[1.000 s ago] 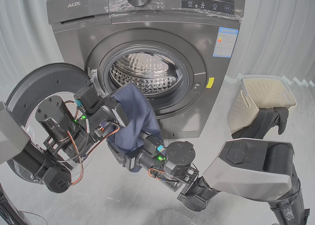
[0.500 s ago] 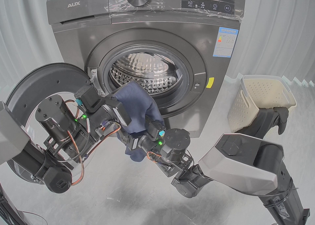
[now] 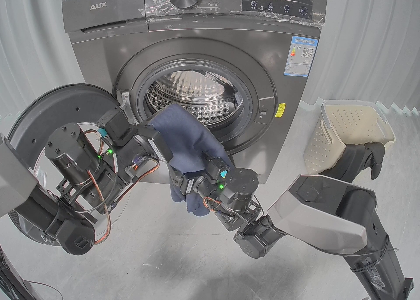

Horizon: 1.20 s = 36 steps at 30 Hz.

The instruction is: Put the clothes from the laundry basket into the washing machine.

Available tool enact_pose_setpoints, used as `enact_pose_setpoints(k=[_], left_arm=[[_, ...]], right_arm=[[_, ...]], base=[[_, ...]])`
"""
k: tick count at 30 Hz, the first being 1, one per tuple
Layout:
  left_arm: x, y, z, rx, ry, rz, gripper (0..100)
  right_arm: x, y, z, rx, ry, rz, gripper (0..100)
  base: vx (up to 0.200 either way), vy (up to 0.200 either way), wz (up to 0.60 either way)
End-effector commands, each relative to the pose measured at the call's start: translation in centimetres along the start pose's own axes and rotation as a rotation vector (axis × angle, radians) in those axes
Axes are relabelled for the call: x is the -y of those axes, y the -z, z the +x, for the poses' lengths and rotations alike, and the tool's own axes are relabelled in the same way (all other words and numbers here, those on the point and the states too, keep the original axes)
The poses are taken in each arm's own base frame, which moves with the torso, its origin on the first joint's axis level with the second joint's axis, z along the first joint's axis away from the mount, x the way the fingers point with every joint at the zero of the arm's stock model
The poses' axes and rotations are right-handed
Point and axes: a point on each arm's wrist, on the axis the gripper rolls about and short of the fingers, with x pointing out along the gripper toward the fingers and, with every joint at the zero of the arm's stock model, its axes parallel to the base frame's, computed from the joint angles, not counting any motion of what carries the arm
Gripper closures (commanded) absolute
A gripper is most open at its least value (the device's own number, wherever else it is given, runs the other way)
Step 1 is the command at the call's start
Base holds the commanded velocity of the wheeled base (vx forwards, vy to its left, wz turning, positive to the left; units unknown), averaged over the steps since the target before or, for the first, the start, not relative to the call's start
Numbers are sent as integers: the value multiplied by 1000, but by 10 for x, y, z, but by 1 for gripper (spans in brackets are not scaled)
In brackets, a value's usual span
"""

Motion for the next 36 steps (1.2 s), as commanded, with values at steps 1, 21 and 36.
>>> enact_pose_setpoints(k=[1,21,36], left_arm=[[-1,-2,1,12,-9,1,100],[-28,-1,-2,-1,-86,21,100],[-40,48,-15,-192,-106,24,100]], right_arm=[[0,1,-1,-3,3,0,0],[55,-48,-14,20,121,-25,100],[66,-112,-22,133,146,-33,100]], base=[[0,0,0],[0,0,0],[0,0,0]])
